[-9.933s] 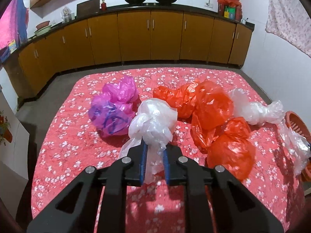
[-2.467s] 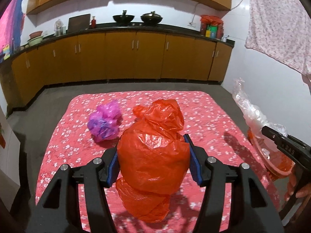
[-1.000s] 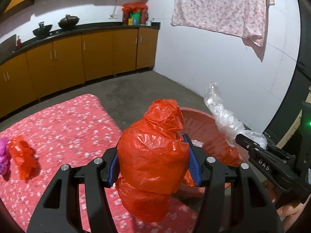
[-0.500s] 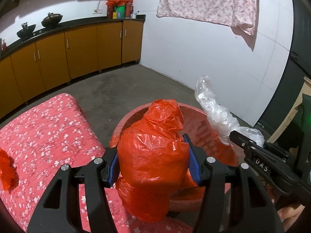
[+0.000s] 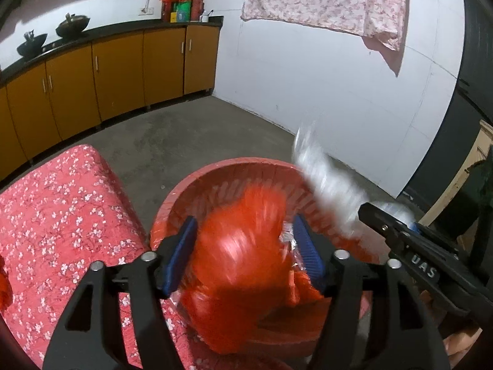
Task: Collect trash
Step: 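Carry the red bag and bubble wrap over the orange basket and release both, then move both open tools back over the table toward the purple and red bags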
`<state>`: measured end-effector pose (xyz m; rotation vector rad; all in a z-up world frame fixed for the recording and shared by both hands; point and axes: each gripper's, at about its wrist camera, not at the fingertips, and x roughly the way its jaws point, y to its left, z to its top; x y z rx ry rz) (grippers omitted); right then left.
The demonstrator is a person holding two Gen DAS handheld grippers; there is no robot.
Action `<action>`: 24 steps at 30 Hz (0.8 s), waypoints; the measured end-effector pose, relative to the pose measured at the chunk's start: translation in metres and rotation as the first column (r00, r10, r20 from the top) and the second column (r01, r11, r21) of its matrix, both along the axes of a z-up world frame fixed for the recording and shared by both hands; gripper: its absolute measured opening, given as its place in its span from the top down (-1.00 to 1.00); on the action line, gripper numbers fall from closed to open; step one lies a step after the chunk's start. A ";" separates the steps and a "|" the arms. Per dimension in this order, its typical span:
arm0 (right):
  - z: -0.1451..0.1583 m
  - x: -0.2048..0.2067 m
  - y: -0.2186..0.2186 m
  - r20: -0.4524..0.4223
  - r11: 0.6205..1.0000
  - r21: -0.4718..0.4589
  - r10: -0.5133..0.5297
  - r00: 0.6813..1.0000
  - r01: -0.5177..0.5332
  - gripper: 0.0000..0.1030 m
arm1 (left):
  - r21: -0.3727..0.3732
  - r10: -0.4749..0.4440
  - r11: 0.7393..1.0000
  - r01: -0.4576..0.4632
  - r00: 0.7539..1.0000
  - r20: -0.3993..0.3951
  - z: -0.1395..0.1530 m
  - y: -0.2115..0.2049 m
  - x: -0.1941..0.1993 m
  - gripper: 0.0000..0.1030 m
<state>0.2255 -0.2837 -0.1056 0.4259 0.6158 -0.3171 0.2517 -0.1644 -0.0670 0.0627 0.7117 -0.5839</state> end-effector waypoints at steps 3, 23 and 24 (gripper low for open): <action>-0.004 -0.004 -0.002 0.002 1.000 0.002 -0.004 1.000 0.004 0.12 | 0.003 0.024 1.000 -0.024 1.000 -0.012 -0.003 0.007 0.004 -0.33; 0.031 0.012 0.076 0.081 0.986 -0.127 0.119 0.990 -0.108 -0.91 | 0.027 0.330 0.942 -0.333 0.941 0.079 0.004 0.157 -0.043 -0.80; 0.032 0.015 0.086 0.080 0.982 -0.129 0.147 0.986 -0.136 -0.91 | 0.032 0.368 0.928 -0.372 0.926 0.084 0.003 0.176 -0.050 -0.80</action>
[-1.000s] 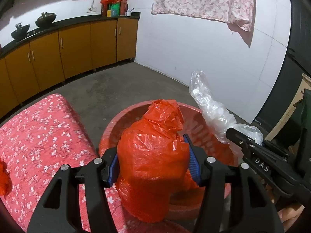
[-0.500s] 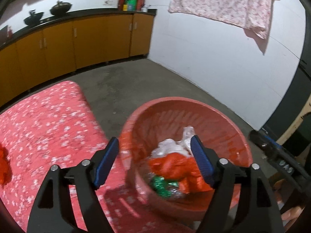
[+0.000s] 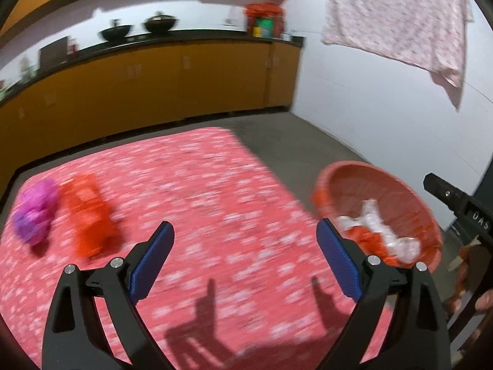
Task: Collect trash
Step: 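Move both open tools back over the table toward the purple and red bags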
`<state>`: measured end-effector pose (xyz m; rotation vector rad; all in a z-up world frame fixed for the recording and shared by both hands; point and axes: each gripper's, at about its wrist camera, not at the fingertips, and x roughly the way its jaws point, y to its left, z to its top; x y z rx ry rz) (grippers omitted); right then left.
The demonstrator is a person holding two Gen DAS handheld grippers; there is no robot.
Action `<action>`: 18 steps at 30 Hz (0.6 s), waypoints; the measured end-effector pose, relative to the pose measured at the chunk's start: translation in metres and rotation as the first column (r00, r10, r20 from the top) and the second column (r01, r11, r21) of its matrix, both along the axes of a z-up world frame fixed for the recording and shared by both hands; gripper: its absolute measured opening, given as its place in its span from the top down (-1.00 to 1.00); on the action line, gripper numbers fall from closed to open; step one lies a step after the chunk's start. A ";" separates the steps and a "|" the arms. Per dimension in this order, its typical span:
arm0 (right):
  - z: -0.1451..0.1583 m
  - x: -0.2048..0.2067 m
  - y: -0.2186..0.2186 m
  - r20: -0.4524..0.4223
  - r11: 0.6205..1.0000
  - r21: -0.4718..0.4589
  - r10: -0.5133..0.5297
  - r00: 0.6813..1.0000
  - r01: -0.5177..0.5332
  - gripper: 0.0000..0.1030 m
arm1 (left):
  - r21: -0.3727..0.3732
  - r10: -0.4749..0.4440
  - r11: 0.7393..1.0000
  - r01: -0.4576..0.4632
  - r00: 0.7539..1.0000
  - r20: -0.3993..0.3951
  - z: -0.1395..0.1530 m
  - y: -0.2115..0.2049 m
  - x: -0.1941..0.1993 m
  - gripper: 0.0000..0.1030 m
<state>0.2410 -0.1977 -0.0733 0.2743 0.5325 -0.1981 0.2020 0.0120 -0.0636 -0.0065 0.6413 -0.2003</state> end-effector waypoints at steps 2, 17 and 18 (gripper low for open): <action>0.002 0.009 0.028 -0.008 0.997 -0.009 0.077 0.997 -0.077 -0.91 | 0.018 0.054 0.998 -0.054 0.999 0.005 -0.001 0.025 -0.007 -0.83; -0.008 0.051 0.240 -0.097 0.864 -0.030 0.498 0.861 -0.503 -0.91 | 0.096 0.469 0.880 -0.466 0.883 -0.014 -0.022 0.214 -0.040 -0.84; -0.009 0.053 0.252 -0.103 0.855 -0.032 0.513 0.852 -0.518 -0.91 | 0.095 0.482 0.873 -0.478 0.876 -0.012 -0.022 0.221 -0.040 -0.85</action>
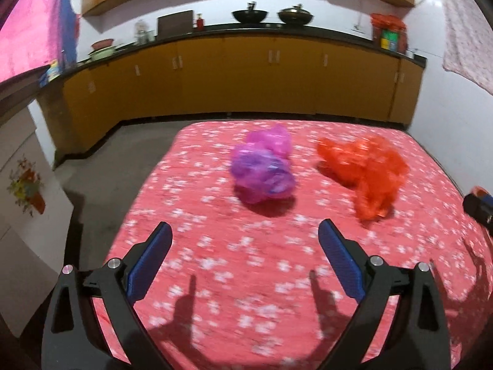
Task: Collect trash
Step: 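Move both open tools back over the table toward the purple and red bags, then grasp the purple bag with the left tool while the right tool grasps the red bag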
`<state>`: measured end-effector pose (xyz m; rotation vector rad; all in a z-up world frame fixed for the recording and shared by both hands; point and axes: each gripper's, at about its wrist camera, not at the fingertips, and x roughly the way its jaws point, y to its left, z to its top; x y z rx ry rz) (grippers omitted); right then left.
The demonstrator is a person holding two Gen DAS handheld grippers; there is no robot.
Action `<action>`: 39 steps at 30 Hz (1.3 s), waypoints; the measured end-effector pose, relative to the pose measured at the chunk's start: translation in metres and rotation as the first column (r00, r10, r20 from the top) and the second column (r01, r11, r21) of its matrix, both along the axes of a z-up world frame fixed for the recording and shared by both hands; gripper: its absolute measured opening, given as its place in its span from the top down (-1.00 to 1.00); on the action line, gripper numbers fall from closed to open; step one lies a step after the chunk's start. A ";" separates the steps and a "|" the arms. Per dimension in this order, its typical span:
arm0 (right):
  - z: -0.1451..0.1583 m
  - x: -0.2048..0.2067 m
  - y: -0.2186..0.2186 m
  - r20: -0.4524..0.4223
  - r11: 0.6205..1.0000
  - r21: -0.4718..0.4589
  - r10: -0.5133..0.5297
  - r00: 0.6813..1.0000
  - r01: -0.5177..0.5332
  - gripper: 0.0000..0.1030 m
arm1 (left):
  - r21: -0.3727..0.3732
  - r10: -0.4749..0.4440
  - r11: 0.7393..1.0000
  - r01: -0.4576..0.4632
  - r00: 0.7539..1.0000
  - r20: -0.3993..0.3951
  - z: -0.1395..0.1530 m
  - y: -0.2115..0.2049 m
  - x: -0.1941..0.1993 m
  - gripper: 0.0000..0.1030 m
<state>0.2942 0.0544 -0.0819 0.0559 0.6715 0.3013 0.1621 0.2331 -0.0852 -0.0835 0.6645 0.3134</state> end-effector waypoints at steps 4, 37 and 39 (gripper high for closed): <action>-0.004 0.010 0.033 0.001 0.999 -0.024 0.046 0.999 -0.046 -0.91 | -0.005 0.046 0.999 -0.045 0.999 0.011 0.000 0.027 0.003 -0.85; -0.045 0.088 0.037 -0.189 0.999 -0.042 -0.021 0.982 0.013 0.35 | -0.040 -0.039 0.999 0.037 0.999 -0.030 0.003 0.017 0.094 -0.94; -0.047 0.084 0.025 -0.191 0.999 -0.042 -0.037 0.981 0.030 0.34 | -0.048 -0.026 0.999 0.022 0.997 -0.069 -0.003 0.017 0.105 -0.94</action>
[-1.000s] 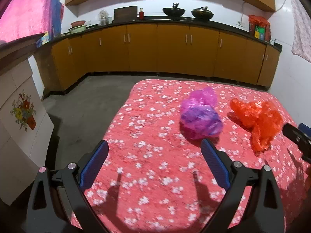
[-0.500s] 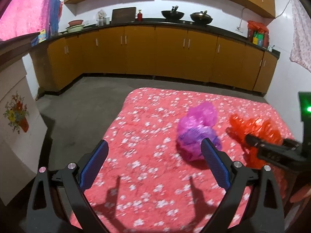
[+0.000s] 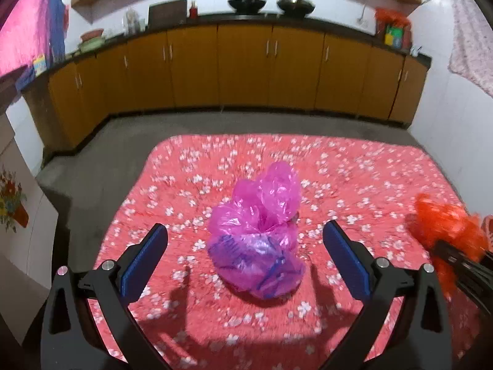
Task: Collect trash
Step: 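Grasp the purple bag with the left tool while the right tool grasps the red bag, then carry the purple and red bags over the orange basket and release both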
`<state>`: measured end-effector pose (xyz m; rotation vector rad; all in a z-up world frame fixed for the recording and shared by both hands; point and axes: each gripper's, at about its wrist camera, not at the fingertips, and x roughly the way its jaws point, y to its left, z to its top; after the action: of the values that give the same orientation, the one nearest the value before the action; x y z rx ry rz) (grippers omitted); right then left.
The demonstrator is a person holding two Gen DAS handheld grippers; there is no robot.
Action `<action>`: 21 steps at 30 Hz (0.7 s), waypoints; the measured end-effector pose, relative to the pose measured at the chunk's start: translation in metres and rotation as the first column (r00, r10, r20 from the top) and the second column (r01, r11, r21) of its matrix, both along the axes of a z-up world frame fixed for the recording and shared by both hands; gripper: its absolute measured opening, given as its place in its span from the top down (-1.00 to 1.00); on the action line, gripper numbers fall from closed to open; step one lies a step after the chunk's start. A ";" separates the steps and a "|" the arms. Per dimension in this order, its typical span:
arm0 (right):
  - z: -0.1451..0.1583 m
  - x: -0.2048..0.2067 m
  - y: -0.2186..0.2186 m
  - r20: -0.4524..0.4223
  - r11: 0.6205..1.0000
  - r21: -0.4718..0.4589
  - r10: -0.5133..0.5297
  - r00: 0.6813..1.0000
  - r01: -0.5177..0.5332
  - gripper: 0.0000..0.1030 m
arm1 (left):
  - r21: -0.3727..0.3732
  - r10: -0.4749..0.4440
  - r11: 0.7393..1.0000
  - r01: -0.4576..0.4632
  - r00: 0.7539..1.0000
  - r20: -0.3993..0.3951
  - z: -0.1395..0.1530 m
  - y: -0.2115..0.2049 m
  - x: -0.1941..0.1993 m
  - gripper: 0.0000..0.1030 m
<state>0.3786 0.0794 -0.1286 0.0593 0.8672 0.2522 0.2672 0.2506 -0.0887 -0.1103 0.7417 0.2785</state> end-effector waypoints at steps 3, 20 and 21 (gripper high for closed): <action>0.000 -0.006 -0.017 0.004 1.000 0.000 -0.020 1.000 0.020 0.34 | 0.012 0.026 1.000 -0.026 0.999 -0.043 -0.009 0.001 0.013 -0.94; 0.005 -0.034 -0.055 0.010 0.999 0.002 -0.054 0.998 0.054 0.34 | -0.014 -0.009 1.000 0.007 0.996 -0.091 -0.018 -0.018 0.012 -0.13; 0.006 -0.038 -0.056 0.014 0.998 -0.001 -0.058 0.998 0.058 0.34 | -0.019 -0.017 1.000 0.016 0.996 -0.082 -0.015 -0.022 0.007 -0.13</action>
<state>0.3409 0.0234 -0.1221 0.0813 0.8502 0.1978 0.2746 0.2284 -0.1037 -0.1104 0.8270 0.2620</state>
